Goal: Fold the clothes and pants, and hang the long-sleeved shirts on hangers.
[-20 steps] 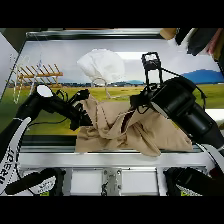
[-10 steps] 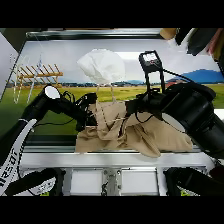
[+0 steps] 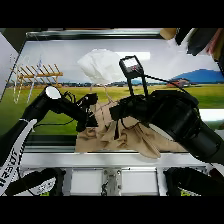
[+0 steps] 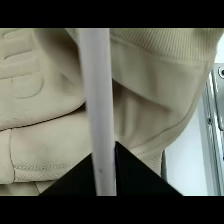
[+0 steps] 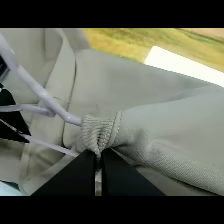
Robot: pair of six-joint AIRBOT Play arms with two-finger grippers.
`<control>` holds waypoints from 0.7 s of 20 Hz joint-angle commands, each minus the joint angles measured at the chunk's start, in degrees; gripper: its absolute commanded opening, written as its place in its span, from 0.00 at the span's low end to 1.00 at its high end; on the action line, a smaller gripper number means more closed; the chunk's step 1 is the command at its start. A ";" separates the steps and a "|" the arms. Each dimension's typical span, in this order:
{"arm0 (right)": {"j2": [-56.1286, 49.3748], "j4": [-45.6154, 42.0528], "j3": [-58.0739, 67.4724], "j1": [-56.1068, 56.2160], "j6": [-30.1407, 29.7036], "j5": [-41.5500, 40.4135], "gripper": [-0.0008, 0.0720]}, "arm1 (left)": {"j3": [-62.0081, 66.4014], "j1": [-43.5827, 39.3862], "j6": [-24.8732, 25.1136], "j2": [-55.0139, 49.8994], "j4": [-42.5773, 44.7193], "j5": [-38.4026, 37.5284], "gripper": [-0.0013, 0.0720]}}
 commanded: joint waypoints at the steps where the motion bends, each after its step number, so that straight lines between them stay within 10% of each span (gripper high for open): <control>1: -0.33 1.77 0.07 1.01 0.26 -4.90 0.05 | 0.04 -0.02 -0.04 0.00 -0.09 -0.28 0.04; 14: -2.08 4.85 0.07 1.22 0.09 -12.11 0.05 | 0.04 -0.02 -0.04 -0.02 -0.04 -1.38 0.04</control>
